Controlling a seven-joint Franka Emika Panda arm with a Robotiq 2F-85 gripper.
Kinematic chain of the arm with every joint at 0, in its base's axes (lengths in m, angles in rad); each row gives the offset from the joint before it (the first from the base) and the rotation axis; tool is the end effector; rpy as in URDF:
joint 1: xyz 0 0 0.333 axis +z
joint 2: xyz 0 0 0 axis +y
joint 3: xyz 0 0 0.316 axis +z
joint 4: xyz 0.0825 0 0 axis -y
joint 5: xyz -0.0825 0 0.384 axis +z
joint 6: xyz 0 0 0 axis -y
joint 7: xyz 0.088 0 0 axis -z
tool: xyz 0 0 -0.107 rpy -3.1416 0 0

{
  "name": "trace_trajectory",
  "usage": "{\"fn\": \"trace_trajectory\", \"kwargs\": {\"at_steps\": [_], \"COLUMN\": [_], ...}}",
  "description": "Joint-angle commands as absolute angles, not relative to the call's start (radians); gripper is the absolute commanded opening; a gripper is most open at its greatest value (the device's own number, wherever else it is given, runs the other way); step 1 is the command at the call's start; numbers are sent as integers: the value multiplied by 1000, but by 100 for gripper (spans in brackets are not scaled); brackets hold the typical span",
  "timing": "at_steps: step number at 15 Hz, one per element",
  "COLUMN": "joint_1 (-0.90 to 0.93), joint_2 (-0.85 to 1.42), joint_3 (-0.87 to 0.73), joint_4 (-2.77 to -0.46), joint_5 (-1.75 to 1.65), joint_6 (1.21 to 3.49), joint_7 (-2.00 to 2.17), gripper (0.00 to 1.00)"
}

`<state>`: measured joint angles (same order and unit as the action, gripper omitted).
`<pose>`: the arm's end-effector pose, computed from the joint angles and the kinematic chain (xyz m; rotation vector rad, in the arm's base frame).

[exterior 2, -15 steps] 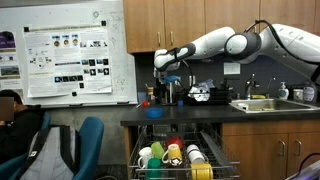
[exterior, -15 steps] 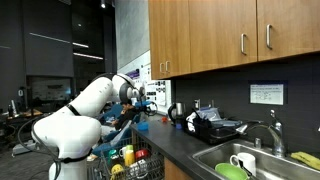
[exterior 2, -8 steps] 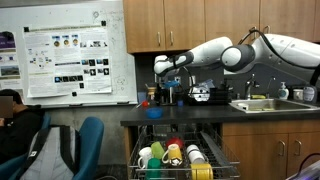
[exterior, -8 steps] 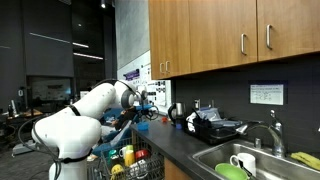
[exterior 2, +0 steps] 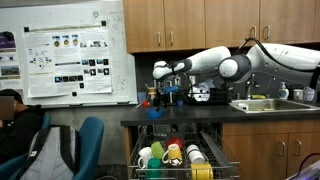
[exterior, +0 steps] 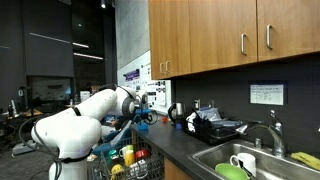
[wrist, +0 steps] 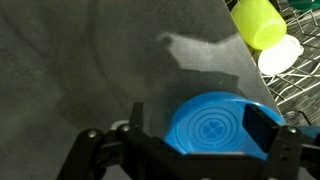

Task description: Put the blue bowl in the dish washer dish rack

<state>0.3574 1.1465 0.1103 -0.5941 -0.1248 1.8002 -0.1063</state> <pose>0.7470 0.3101 0.3043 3.0181 0.8202 0.1024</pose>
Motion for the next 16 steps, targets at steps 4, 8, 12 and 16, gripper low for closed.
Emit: {"fn": "trace_trajectory", "kwargs": {"at_steps": [4, 8, 12, 16], "joint_1": [370, 371, 368, 381], "joint_2": [1192, 1180, 1169, 1235], "joint_3": [114, 114, 113, 91], "joint_4": [-513, -511, -511, -382], "joint_5": [-117, -117, -118, -96], "joint_6": [1766, 1757, 1743, 1686], "joint_7": [-73, -62, -46, -59], "gripper": [69, 34, 3, 4]}}
